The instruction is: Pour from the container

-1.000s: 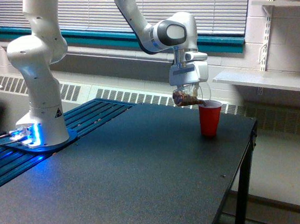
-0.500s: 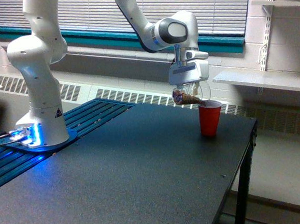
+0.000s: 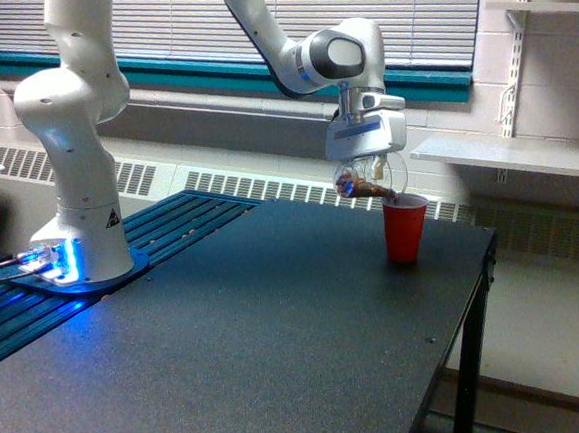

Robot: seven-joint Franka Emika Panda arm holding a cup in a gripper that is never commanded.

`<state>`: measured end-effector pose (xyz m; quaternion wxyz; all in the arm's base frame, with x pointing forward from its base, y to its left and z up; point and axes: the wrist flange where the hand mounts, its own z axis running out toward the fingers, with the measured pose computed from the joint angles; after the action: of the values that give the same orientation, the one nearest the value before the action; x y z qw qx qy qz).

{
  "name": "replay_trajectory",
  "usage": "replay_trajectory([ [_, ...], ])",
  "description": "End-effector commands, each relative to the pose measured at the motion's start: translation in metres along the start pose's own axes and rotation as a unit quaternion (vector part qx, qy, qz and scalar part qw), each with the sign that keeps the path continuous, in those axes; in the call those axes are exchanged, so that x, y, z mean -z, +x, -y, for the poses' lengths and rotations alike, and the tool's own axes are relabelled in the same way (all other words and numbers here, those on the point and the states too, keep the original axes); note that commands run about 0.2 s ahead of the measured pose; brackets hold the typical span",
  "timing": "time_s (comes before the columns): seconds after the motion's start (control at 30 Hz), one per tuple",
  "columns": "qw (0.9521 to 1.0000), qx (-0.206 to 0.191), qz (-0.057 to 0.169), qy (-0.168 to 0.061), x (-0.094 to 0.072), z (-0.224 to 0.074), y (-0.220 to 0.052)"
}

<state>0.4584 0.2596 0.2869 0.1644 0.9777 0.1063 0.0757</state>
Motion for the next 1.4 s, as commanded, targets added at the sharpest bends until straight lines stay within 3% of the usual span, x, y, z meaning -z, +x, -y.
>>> replay_trajectory([
  [0.03, 0.9998, 0.021, -0.001, -0.007, 0.006, 0.002, 0.003],
  [0.6, 0.9993, 0.027, 0.005, -0.026, 0.009, 0.002, 0.011],
  [1.4, 0.9959, 0.057, 0.042, -0.055, 0.028, -0.002, 0.011],
])
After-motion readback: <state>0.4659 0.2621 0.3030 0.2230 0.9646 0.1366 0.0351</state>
